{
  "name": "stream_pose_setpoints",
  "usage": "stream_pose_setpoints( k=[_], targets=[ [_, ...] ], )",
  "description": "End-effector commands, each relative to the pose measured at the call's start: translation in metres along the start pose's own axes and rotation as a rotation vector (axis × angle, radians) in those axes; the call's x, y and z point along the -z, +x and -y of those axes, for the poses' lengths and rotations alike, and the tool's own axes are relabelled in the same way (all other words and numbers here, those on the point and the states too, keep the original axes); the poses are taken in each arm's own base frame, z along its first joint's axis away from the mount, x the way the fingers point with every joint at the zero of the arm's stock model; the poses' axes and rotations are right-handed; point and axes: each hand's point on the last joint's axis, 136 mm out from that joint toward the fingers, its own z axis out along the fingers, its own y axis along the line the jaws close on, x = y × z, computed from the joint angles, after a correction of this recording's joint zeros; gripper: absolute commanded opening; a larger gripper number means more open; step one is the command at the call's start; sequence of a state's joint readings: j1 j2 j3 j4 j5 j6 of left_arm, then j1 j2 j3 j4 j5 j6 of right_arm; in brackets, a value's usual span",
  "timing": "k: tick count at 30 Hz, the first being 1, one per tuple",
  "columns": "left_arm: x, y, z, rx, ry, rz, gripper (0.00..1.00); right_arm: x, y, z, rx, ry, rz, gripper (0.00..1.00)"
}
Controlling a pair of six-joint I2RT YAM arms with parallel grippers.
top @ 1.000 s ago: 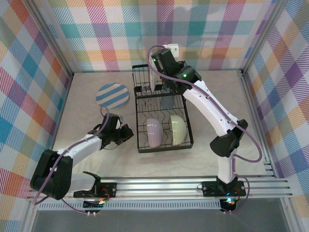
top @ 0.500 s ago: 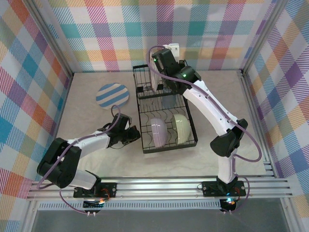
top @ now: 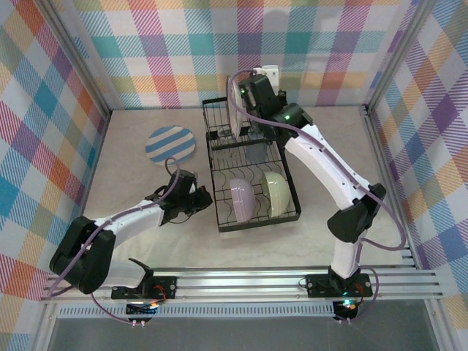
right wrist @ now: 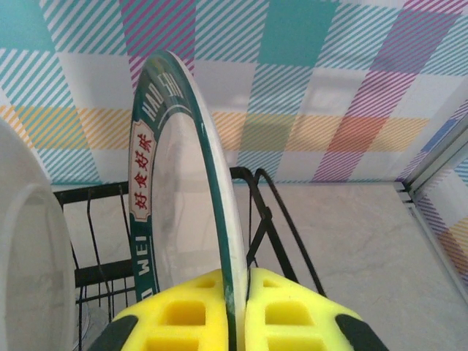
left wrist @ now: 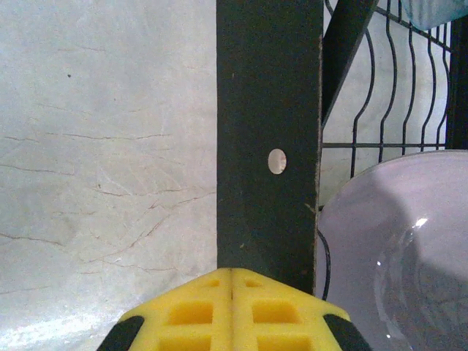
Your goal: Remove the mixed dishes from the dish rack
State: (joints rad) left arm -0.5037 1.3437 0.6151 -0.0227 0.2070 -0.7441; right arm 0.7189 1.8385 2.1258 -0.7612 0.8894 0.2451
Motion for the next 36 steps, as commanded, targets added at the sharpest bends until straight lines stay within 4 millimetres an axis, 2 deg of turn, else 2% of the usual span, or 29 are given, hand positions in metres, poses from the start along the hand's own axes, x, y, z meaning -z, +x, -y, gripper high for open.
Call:
stream_pose_setpoints(
  k=[1,5,11,17,20,22,24,25,29,31,32,36],
  targets=[
    [0.004,0.002,-0.001,-0.011,-0.020,0.009,0.00,0.019,-0.028,0.020,-0.028,0.001,0.077,0.00],
    [0.009,0.001,-0.001,-0.014,-0.023,0.014,0.00,0.022,-0.032,0.028,-0.030,0.012,0.086,0.00],
    [0.029,-0.007,0.007,-0.050,-0.028,0.052,0.00,0.030,-0.037,0.052,-0.059,0.031,0.107,0.00],
    [0.051,-0.019,0.016,-0.089,-0.039,0.082,0.09,0.044,-0.038,0.076,-0.087,0.035,0.121,0.00],
    [0.072,-0.022,0.014,-0.119,-0.080,0.104,0.12,0.056,-0.037,0.089,-0.109,0.023,0.129,0.00],
    [0.094,-0.028,0.017,-0.151,-0.088,0.155,0.18,0.066,-0.035,0.096,-0.130,0.004,0.133,0.00],
    [0.115,-0.032,0.020,-0.191,-0.092,0.195,0.30,0.075,-0.032,0.105,-0.150,-0.006,0.138,0.00],
    [0.125,-0.033,0.022,-0.214,-0.089,0.209,0.38,0.081,-0.031,0.110,-0.162,-0.015,0.141,0.00],
    [0.155,-0.031,0.035,-0.309,-0.044,0.235,0.83,0.101,-0.021,0.123,-0.195,-0.066,0.127,0.00],
    [0.165,-0.029,0.040,-0.335,-0.016,0.243,0.96,0.112,-0.014,0.129,-0.215,-0.091,0.114,0.00],
    [0.170,-0.028,0.044,-0.344,0.006,0.251,1.00,0.116,-0.010,0.130,-0.225,-0.112,0.106,0.00],
    [0.184,-0.018,0.061,-0.381,0.126,0.252,1.00,0.132,0.016,0.135,-0.270,-0.180,0.061,0.00]
  ],
)
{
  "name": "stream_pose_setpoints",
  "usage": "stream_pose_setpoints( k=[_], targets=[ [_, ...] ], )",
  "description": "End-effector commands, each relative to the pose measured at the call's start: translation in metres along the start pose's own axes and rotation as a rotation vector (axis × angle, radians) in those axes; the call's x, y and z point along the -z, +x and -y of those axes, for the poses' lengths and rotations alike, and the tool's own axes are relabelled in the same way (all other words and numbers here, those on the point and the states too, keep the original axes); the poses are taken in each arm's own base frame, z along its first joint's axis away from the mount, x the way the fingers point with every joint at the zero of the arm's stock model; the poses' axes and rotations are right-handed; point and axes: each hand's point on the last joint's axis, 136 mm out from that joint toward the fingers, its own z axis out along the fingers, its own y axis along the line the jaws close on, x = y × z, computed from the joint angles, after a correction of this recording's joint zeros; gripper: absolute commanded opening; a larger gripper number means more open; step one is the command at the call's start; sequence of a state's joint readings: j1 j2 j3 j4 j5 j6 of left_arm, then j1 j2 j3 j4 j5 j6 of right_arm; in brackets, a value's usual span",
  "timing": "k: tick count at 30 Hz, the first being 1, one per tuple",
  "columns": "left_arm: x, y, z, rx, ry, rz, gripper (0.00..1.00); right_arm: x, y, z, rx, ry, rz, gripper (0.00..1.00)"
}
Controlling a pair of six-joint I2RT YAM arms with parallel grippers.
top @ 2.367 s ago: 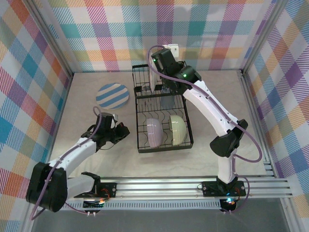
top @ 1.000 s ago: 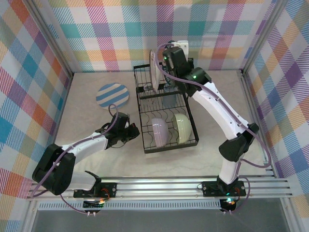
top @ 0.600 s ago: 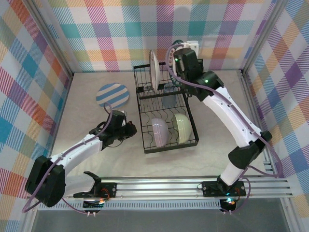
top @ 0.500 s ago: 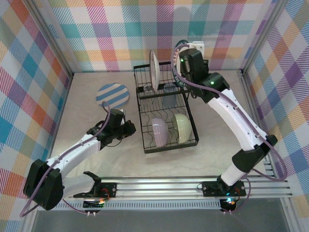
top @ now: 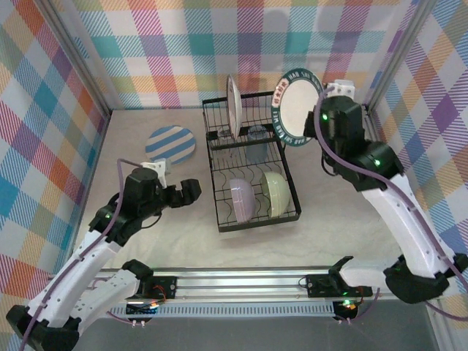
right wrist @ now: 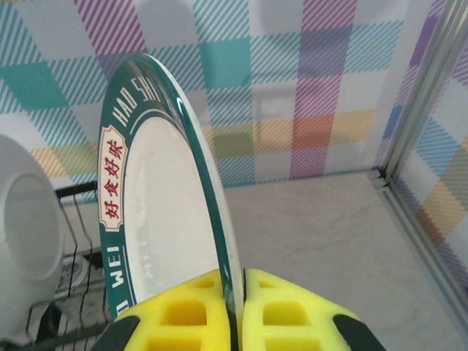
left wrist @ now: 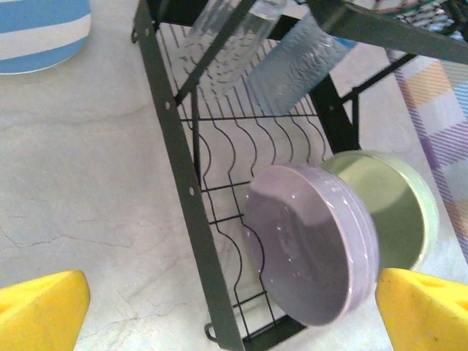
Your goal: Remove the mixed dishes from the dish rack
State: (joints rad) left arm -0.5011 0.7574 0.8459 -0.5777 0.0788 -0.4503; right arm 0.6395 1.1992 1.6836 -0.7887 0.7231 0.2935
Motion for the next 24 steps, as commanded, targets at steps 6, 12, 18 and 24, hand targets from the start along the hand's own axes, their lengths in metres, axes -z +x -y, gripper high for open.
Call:
stream_pose_setpoints(
  k=[6,12,18,24],
  targets=[
    [0.029,0.012,0.040,-0.060,0.247,-0.042,1.00,0.038,0.039,0.007,-0.147,-0.155,-0.112,0.00],
    [0.055,0.026,0.066,-0.087,0.404,-0.103,1.00,0.063,0.069,0.014,-0.174,-0.230,-0.201,0.00],
    [0.069,0.035,0.082,-0.086,0.502,-0.168,1.00,0.081,0.096,0.000,-0.145,-0.357,-0.325,0.00],
    [0.069,0.036,0.088,-0.099,0.524,-0.209,1.00,0.091,0.128,-0.020,-0.158,-0.511,-0.404,0.00]
  ],
)
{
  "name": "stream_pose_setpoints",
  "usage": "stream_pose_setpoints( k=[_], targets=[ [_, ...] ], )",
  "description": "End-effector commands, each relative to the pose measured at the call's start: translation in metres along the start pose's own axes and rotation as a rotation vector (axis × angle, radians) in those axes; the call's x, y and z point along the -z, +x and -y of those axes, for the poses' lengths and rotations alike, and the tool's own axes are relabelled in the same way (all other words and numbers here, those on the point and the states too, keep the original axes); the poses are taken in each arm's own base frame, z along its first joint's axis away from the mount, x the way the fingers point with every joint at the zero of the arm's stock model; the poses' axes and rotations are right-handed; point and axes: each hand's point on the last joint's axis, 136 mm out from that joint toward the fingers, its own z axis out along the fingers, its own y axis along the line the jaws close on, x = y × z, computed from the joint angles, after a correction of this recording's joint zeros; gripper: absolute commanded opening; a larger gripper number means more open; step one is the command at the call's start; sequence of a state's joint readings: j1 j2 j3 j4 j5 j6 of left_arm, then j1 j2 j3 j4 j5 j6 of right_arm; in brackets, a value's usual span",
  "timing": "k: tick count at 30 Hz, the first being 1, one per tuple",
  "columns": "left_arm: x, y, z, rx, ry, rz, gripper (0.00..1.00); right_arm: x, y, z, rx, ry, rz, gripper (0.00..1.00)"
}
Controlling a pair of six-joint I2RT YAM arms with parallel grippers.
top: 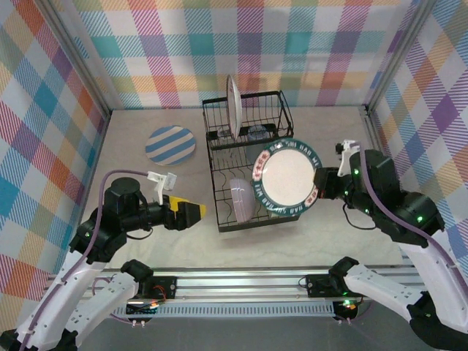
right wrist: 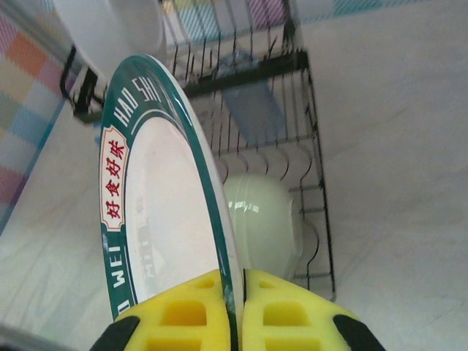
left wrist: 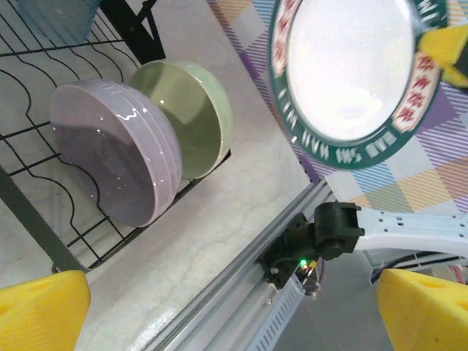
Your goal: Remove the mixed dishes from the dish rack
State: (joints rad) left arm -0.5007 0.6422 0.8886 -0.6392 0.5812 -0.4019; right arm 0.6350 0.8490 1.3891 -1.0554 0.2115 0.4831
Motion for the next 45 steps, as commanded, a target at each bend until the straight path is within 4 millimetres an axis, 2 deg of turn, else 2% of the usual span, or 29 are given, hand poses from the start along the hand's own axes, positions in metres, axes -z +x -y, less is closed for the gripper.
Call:
stream_pose_setpoints(
  k=[1,10,14,20,25,33,38,45],
  targets=[
    [0.003,0.000,0.014,-0.015,0.055,-0.032,1.00,-0.001,0.012,-0.024,-0.033,-0.163,-0.029,0.00],
    [-0.029,-0.014,0.013,0.056,0.113,-0.074,0.95,-0.025,0.045,-0.037,-0.078,-0.304,-0.082,0.00],
    [-0.046,-0.022,0.012,0.067,0.119,-0.078,0.93,-0.030,0.047,-0.041,-0.085,-0.327,-0.086,0.00],
    [-0.070,-0.032,0.005,0.086,0.067,-0.092,0.90,-0.041,0.041,-0.049,-0.094,-0.345,-0.090,0.00],
    [-0.075,-0.042,-0.004,0.097,0.002,-0.070,0.89,-0.058,0.034,-0.057,-0.117,-0.356,-0.100,0.00],
    [-0.080,-0.046,-0.020,0.160,-0.060,-0.026,0.83,-0.076,0.023,-0.065,-0.204,-0.427,-0.125,0.00],
    [-0.083,-0.050,-0.023,0.185,-0.062,0.000,0.80,-0.083,0.019,-0.067,-0.257,-0.470,-0.145,0.00],
    [-0.086,-0.052,-0.025,0.222,-0.056,0.013,0.70,-0.089,0.020,-0.066,-0.315,-0.504,-0.160,0.00]
  ],
)
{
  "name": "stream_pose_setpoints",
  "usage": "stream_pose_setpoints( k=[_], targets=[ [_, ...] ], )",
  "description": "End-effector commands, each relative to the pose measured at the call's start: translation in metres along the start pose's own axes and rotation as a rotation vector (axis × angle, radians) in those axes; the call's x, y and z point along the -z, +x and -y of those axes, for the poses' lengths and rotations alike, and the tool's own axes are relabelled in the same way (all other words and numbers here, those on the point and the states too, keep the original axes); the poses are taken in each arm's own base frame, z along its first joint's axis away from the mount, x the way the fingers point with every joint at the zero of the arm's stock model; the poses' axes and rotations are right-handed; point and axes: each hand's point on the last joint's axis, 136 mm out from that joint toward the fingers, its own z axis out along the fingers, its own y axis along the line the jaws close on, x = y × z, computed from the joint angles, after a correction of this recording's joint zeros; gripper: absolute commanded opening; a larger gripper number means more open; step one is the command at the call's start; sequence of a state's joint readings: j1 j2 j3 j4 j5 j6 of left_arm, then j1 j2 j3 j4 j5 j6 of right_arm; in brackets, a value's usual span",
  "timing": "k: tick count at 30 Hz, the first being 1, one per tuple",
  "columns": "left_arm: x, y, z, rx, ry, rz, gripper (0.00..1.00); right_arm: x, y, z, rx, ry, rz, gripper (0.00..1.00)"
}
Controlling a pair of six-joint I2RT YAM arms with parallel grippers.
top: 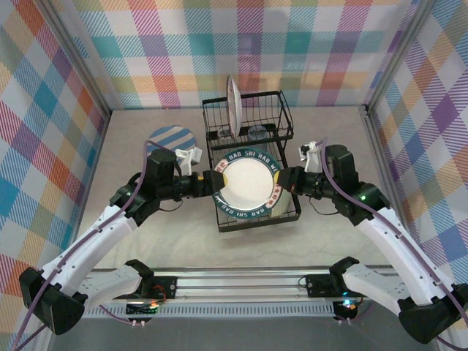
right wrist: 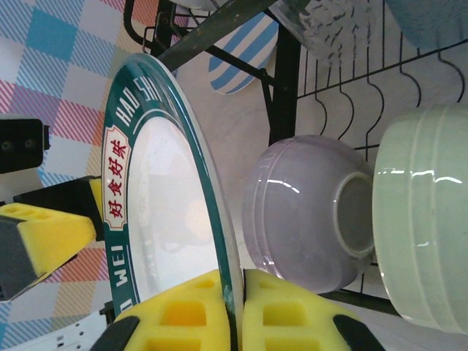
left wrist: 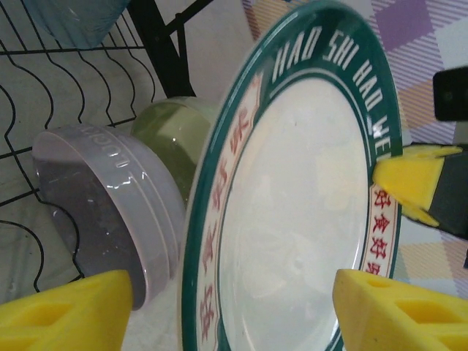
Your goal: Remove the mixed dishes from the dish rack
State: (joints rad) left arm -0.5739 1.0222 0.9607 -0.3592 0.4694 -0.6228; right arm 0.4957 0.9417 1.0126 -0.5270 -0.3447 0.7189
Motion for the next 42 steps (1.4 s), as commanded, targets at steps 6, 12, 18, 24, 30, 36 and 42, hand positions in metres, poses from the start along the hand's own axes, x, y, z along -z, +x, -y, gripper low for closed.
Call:
stream_pose_setpoints(
  k=[6,12,18,24,30,36,42],
  targets=[
    [-0.003,-0.005,0.001,0.049,0.016,0.034,0.58,0.003,-0.009,-0.019,-0.024,-0.115,0.033,0.00],
    [-0.003,-0.008,0.006,0.073,0.050,0.059,0.45,0.004,-0.011,-0.015,-0.046,-0.117,0.044,0.00],
    [-0.003,-0.007,0.006,0.097,0.069,0.062,0.35,0.001,-0.014,-0.011,-0.076,-0.127,0.045,0.00],
    [0.002,-0.005,0.007,0.122,0.086,0.082,0.27,-0.001,-0.016,-0.005,-0.099,-0.124,0.055,0.00],
    [0.004,-0.003,0.005,0.147,0.100,0.098,0.22,-0.004,-0.016,-0.004,-0.111,-0.132,0.055,0.00],
    [0.000,-0.002,0.004,0.164,0.116,0.097,0.18,-0.004,-0.015,-0.005,-0.113,-0.142,0.051,0.00],
    [-0.001,-0.003,0.004,0.186,0.126,0.106,0.03,-0.005,-0.013,-0.001,-0.113,-0.134,0.056,0.00]
  ],
)
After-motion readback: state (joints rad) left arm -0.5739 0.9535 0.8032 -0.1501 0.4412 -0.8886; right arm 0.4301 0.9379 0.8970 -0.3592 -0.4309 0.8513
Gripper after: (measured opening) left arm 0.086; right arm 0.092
